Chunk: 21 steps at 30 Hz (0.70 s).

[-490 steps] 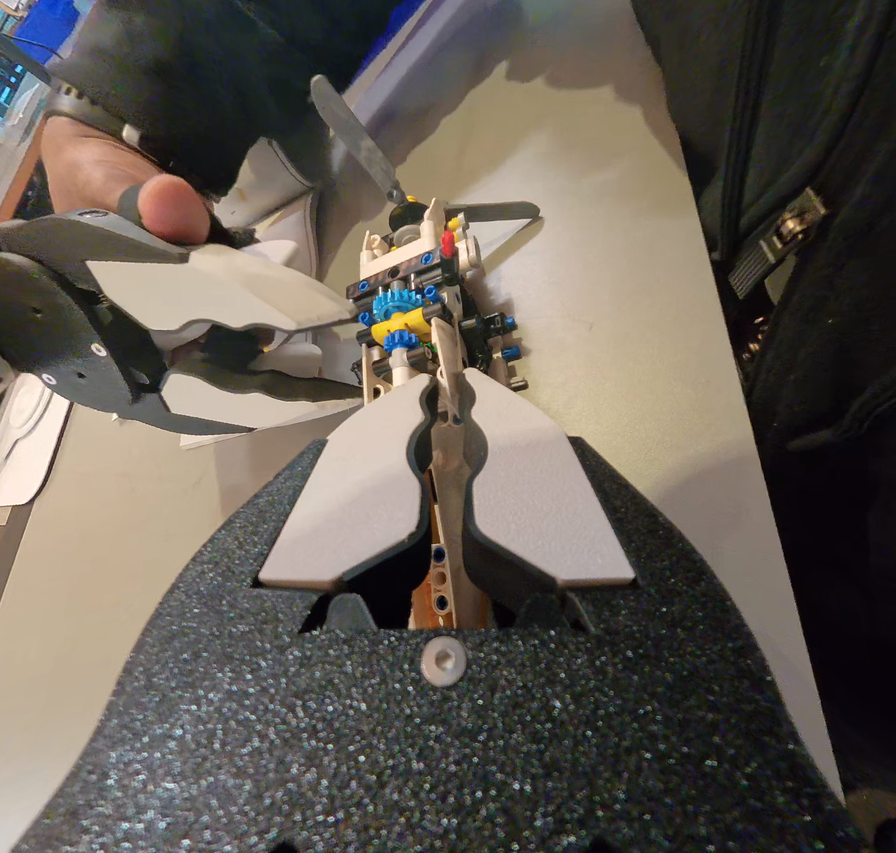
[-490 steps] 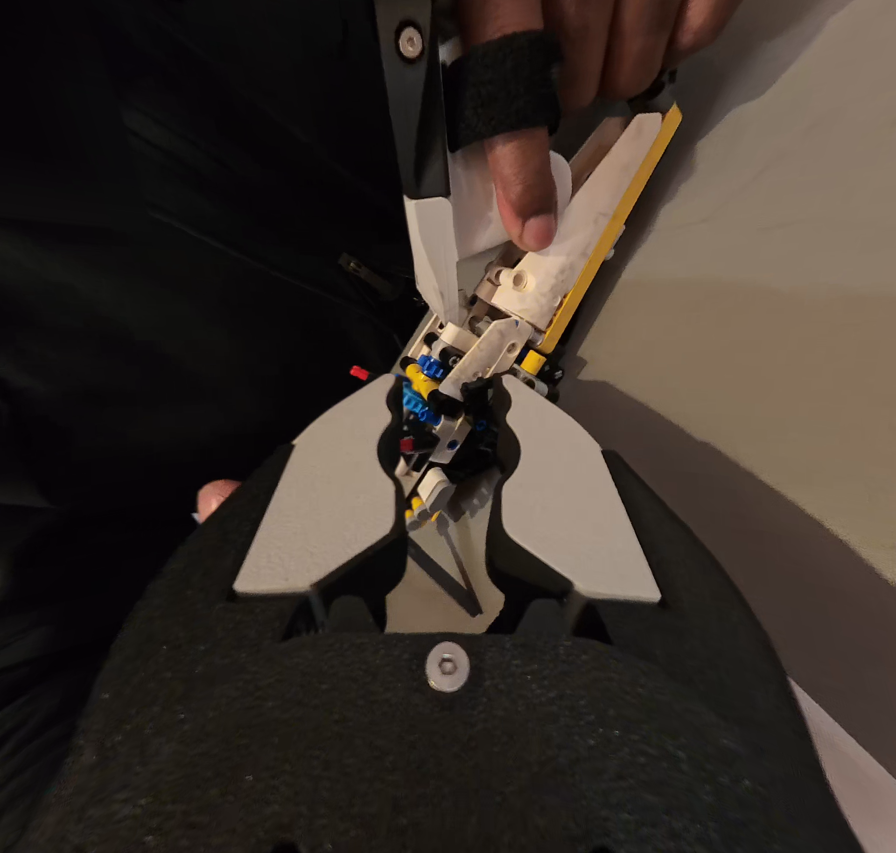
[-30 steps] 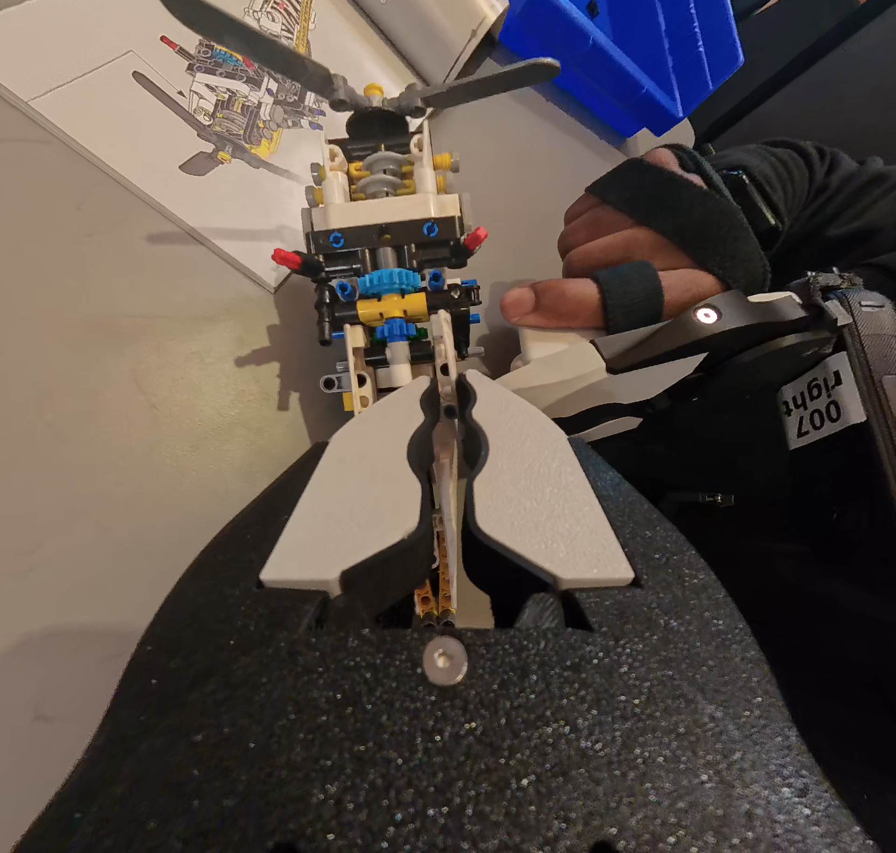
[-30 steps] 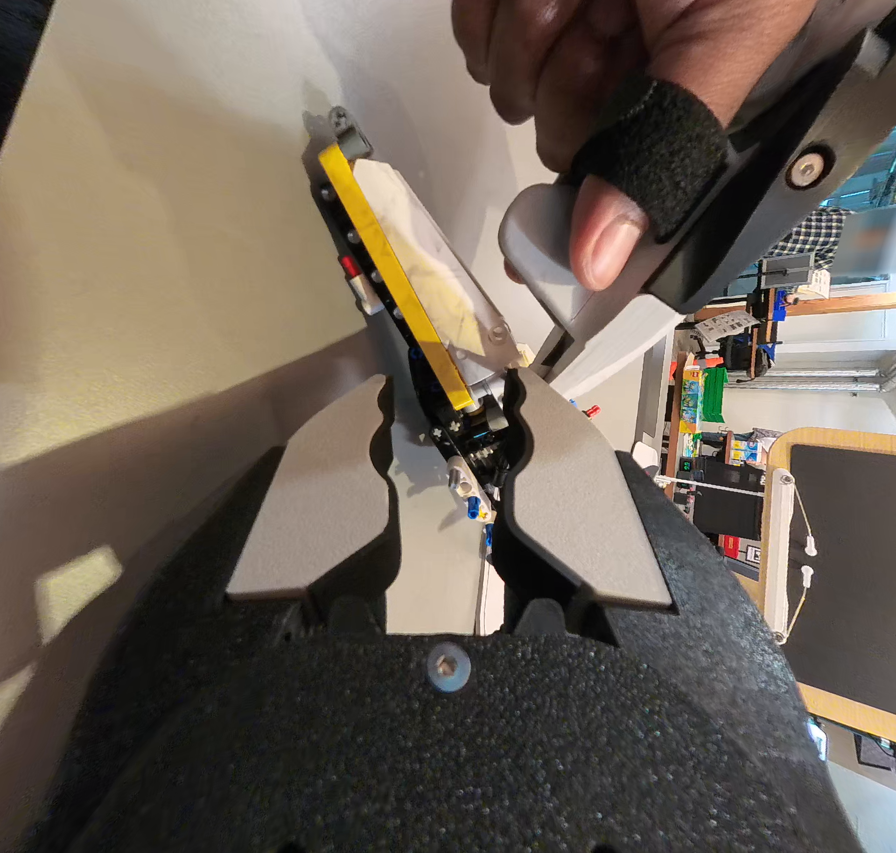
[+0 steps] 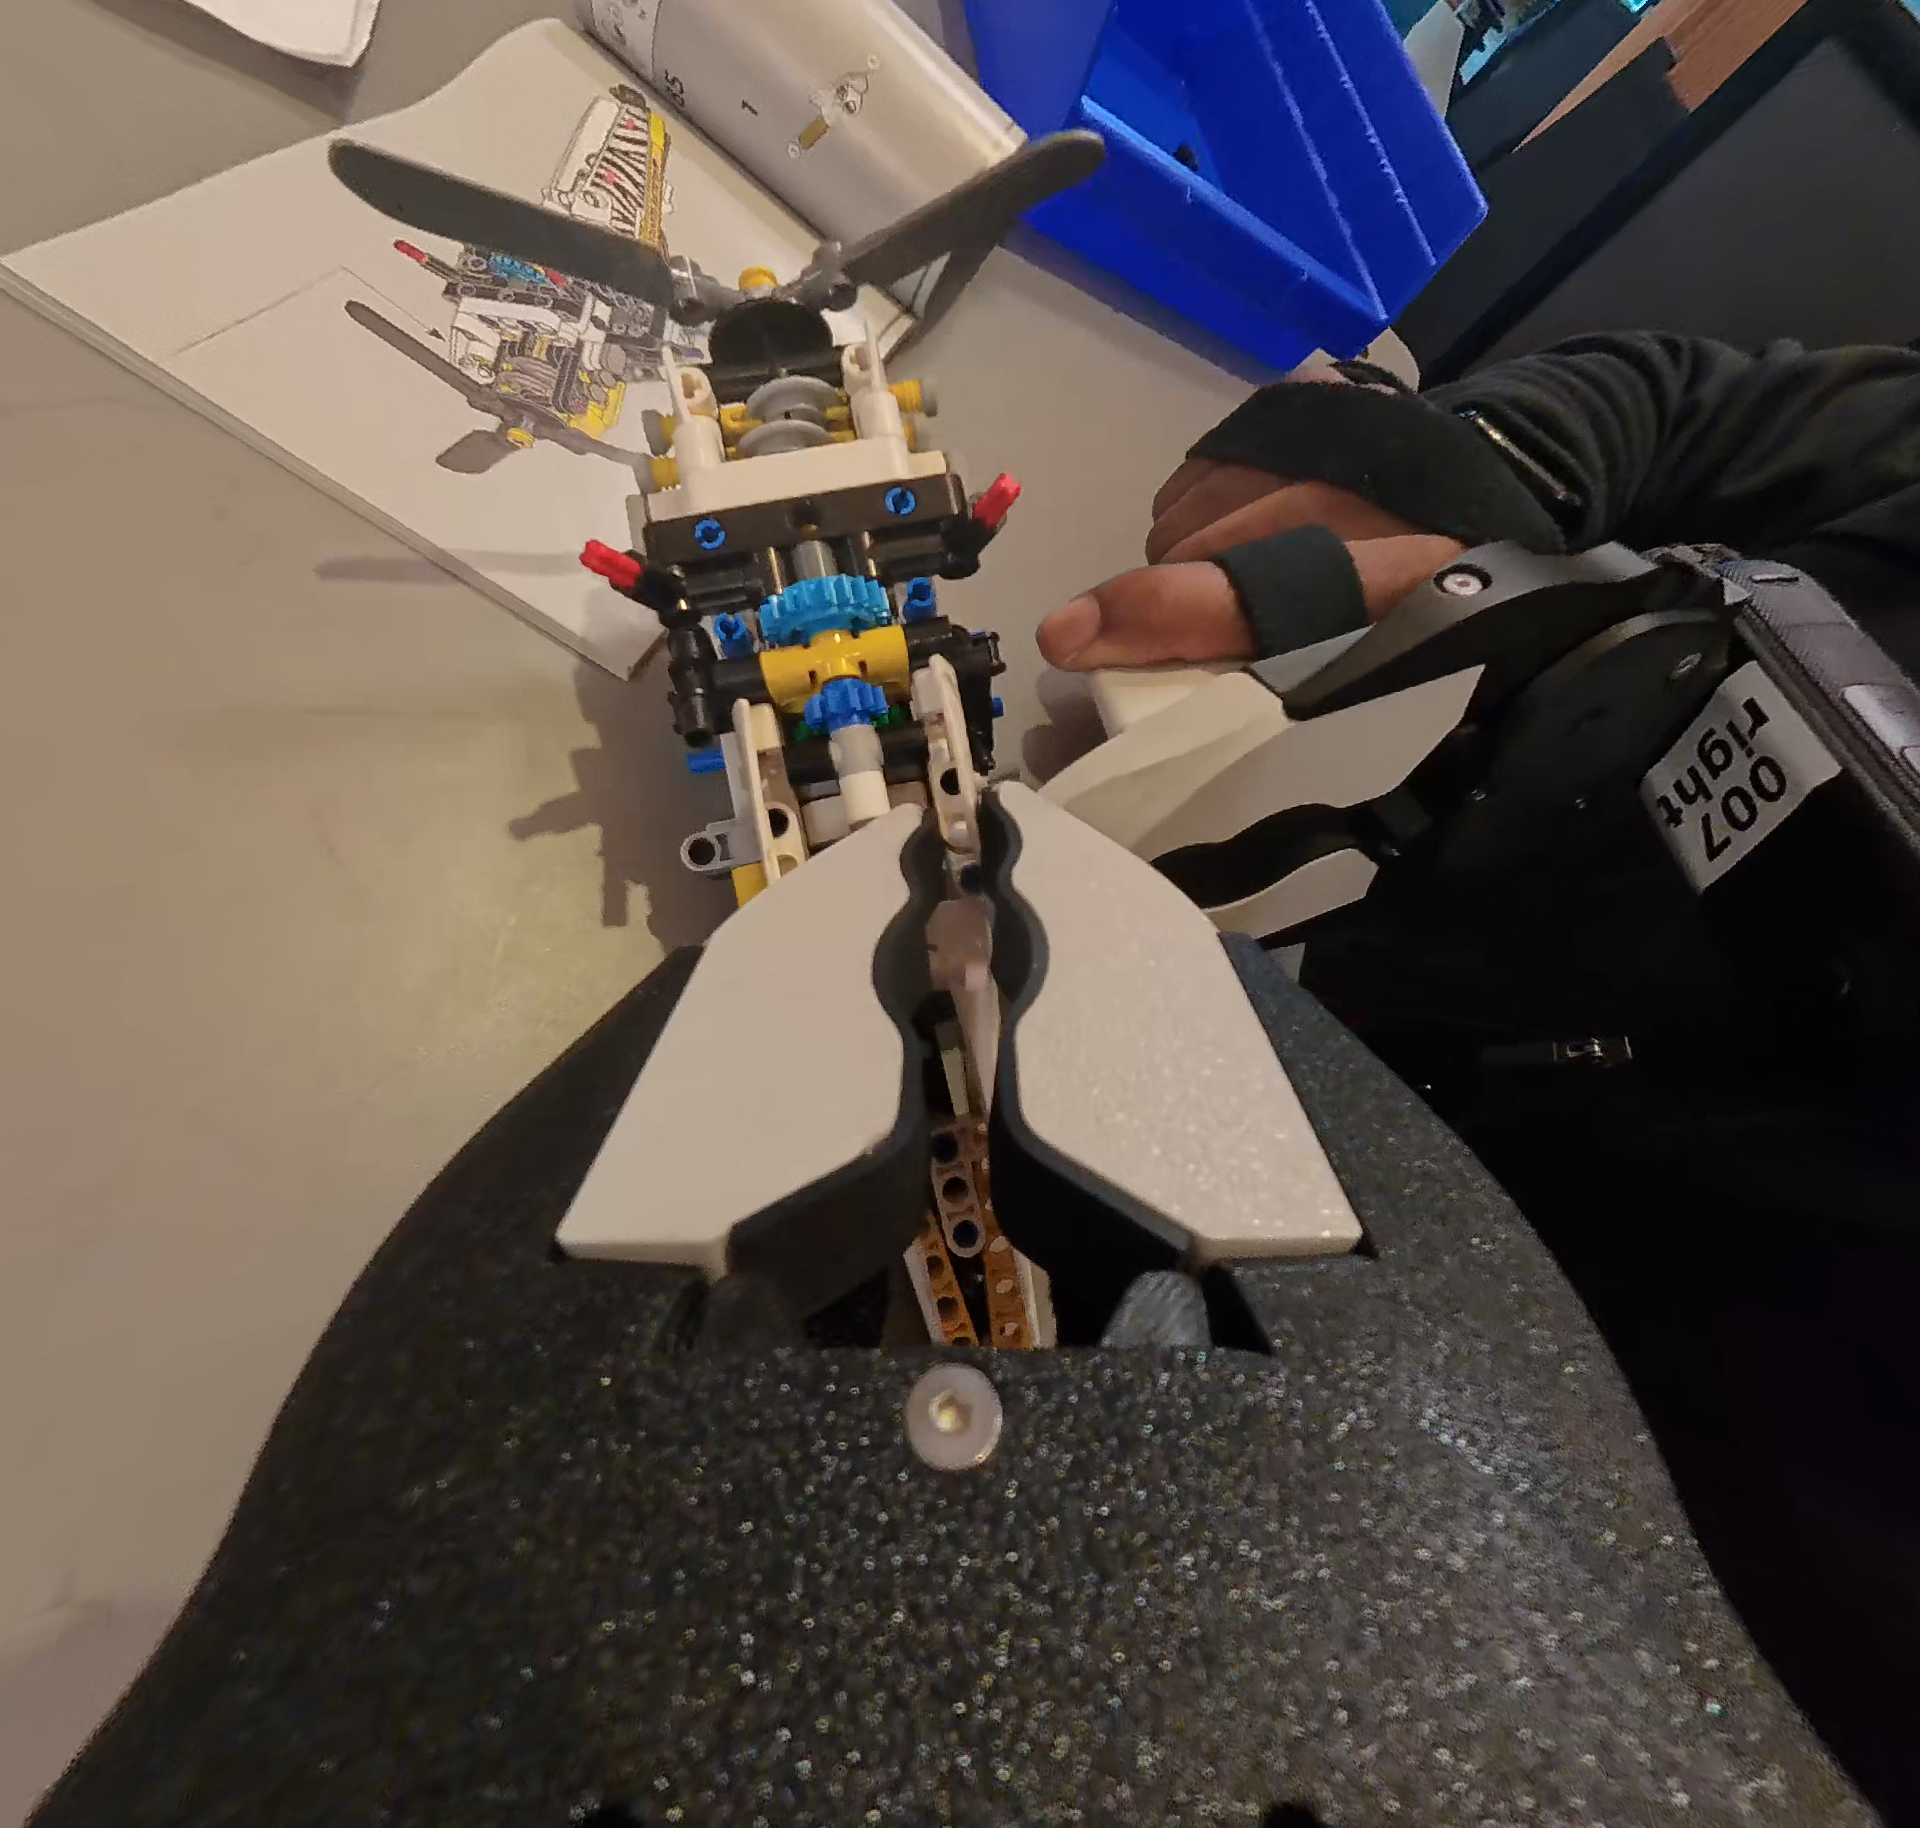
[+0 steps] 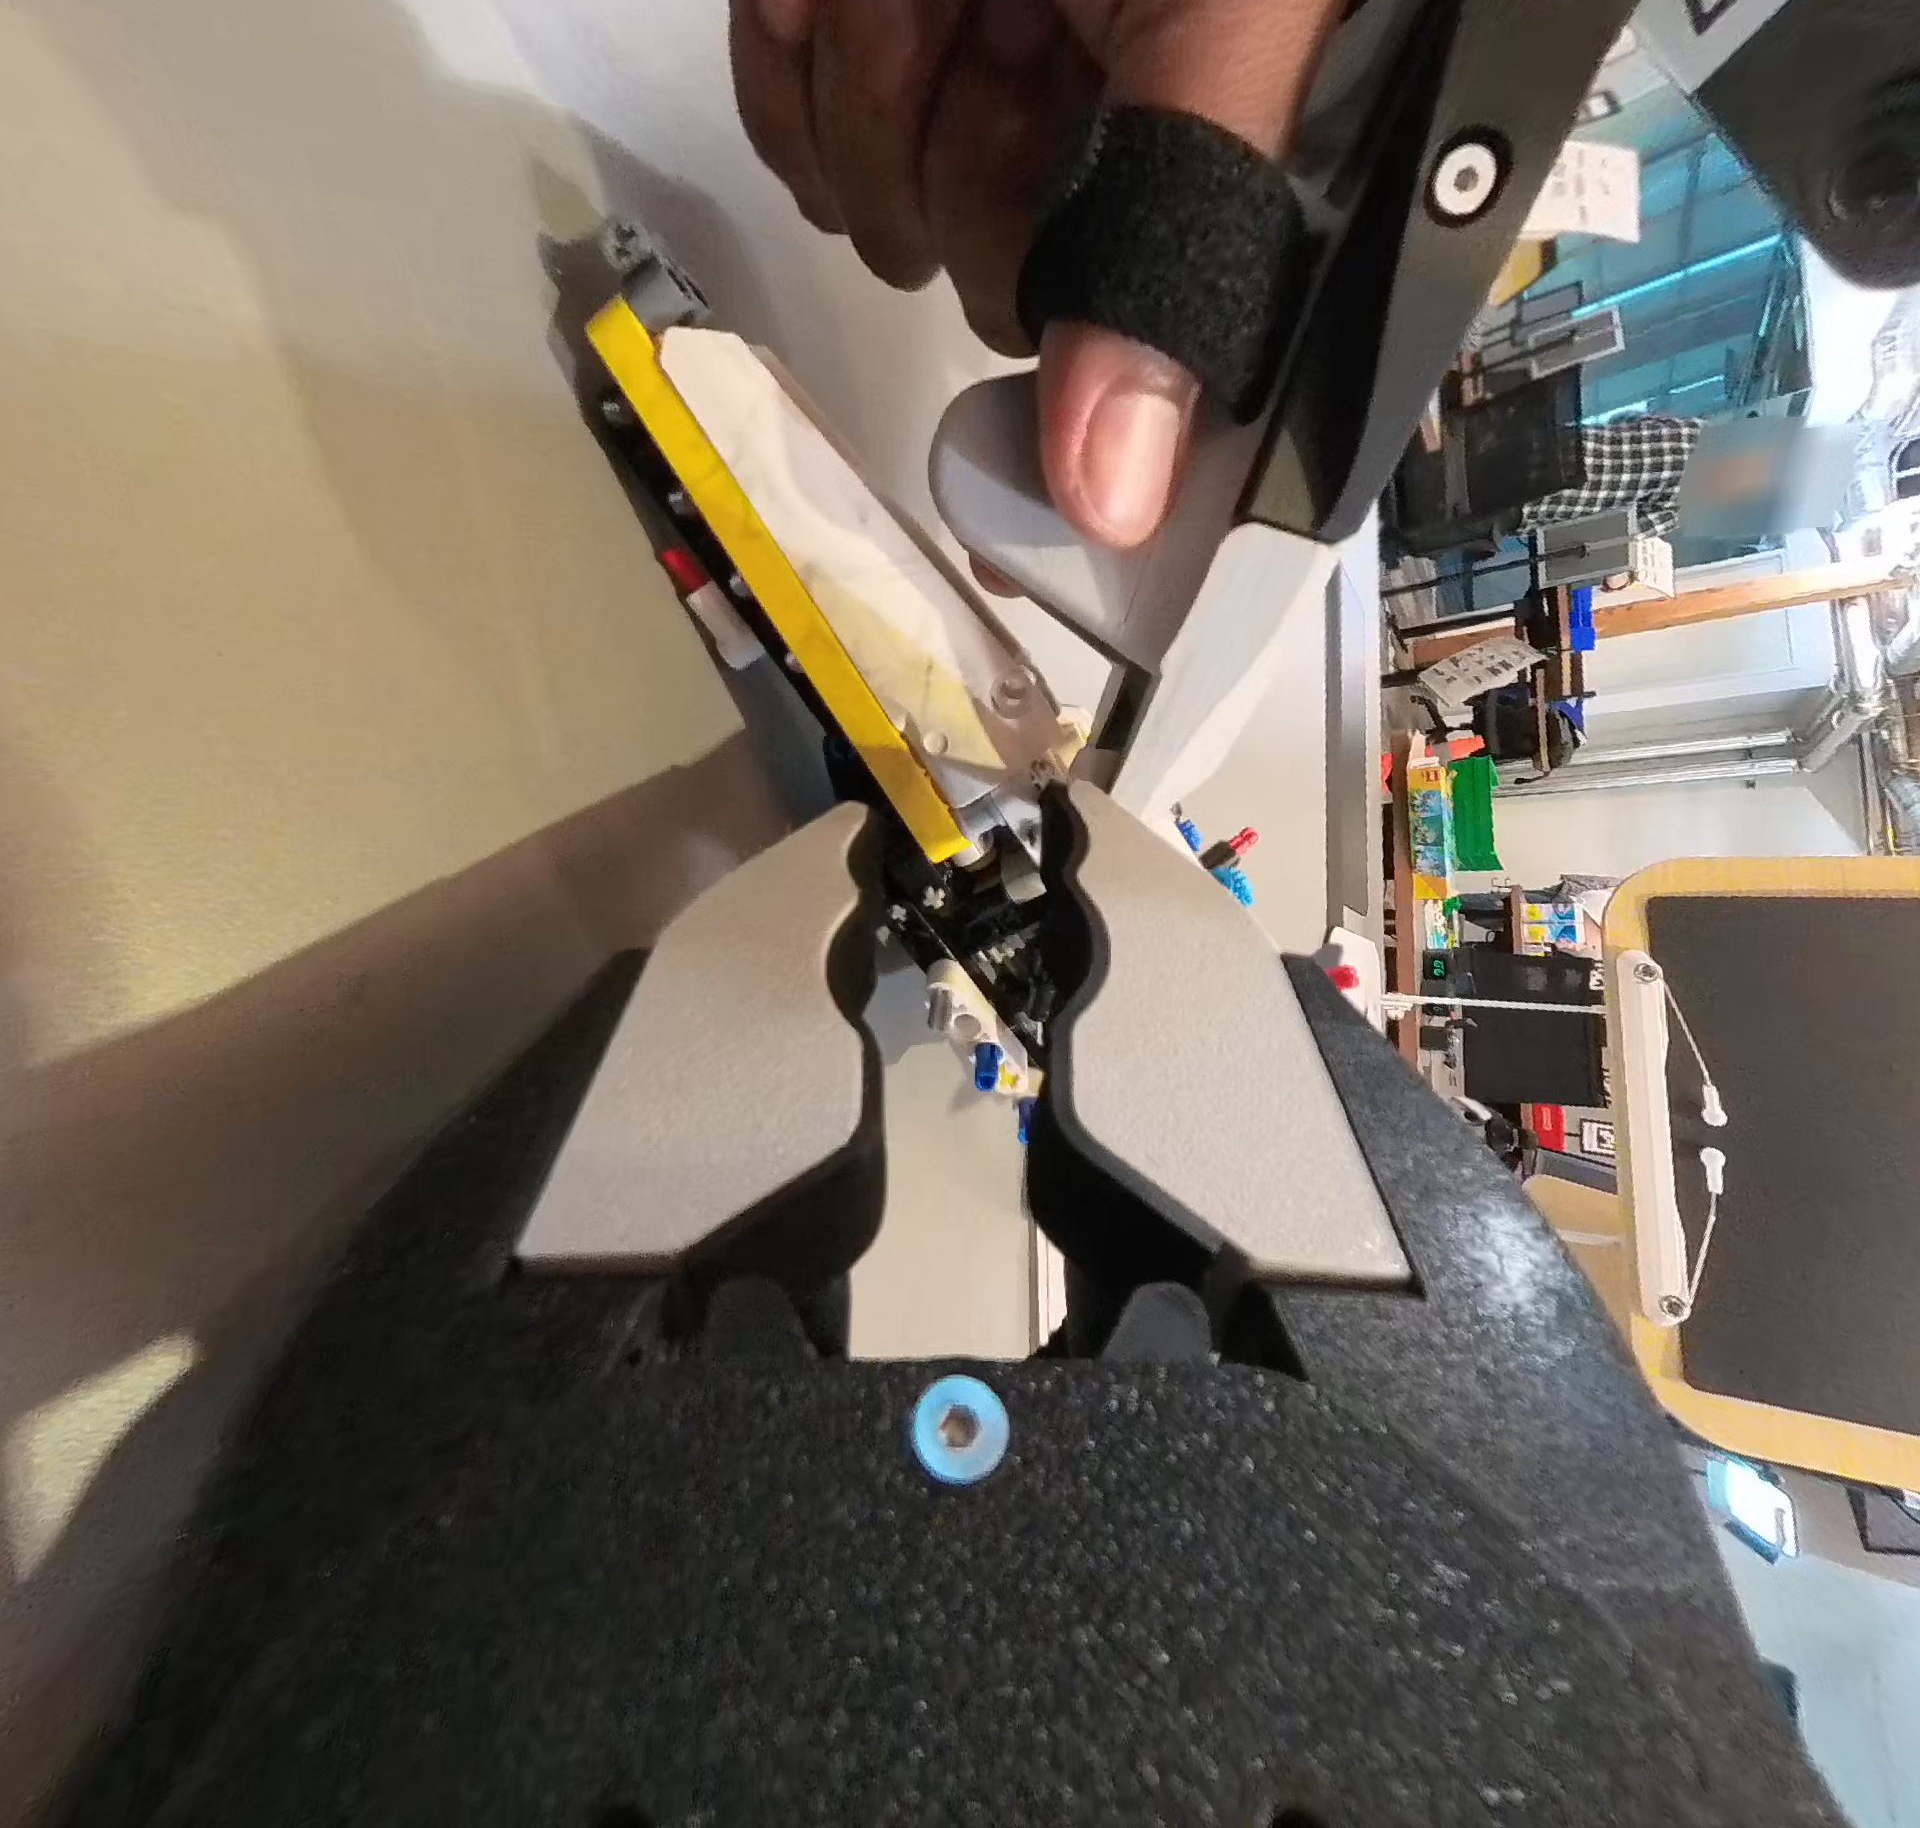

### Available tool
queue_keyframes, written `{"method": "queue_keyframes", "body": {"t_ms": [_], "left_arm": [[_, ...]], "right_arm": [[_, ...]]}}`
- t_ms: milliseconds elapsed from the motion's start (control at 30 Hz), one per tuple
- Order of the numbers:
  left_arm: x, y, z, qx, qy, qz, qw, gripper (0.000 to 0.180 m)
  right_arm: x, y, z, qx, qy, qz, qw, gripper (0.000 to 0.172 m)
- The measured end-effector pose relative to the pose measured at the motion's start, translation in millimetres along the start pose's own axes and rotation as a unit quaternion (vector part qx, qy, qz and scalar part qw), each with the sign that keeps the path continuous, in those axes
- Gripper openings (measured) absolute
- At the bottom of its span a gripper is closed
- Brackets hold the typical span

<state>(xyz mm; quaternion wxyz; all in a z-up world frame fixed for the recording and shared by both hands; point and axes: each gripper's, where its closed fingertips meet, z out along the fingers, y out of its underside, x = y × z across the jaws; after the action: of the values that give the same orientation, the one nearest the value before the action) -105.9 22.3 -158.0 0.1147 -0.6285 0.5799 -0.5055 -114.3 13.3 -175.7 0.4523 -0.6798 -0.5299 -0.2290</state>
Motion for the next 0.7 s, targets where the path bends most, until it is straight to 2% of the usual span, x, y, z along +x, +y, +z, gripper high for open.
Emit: {"method": "queue_keyframes", "body": {"t_ms": [67,100,133,200,267,300,500,700], "left_arm": [[-0.4,0.1,-0.5,0.009,0.002,-0.002,1.000,0.009],[-2.0,1.6,-1.6,0.013,0.000,-0.002,1.000,0.009],[-3.4,3.2,-4.5,0.019,-0.003,0.005,1.000,0.011],[-8.1,1.5,-13.8,0.042,-0.010,-0.019,0.999,0.009],[-13.1,-0.4,-16.2,0.056,-0.027,-0.021,0.998,0.009],[-13.1,-1.3,-15.6,0.056,-0.028,-0.022,0.998,0.009],[-20.0,-9.2,-16.2,0.083,0.001,-0.098,0.992,0.009],[-11.9,-11.0,-9.1,0.075,0.030,-0.129,0.988,0.009]], "right_arm": [[2.7,1.6,0.5,-0.007,0.009,0.004,1.000,0.026],[-7.8,18.5,3.6,-0.052,-0.029,0.007,0.998,0.002],[-19.6,32.8,9.5,-0.071,-0.057,0.035,0.995,0.000],[-10.5,37.4,6.4,-0.076,0.003,-0.012,0.997,0.000],[-6.2,2.0,-11.0,0.005,-0.001,0.023,1.000,0.003],[-2.8,-2.0,-12.2,0.007,0.007,0.027,1.000,0.004],[9.6,9.3,-2.9,0.007,0.048,0.031,0.998,0.010],[16.2,5.2,10.1,0.013,0.076,-0.029,0.997,0.022]]}}
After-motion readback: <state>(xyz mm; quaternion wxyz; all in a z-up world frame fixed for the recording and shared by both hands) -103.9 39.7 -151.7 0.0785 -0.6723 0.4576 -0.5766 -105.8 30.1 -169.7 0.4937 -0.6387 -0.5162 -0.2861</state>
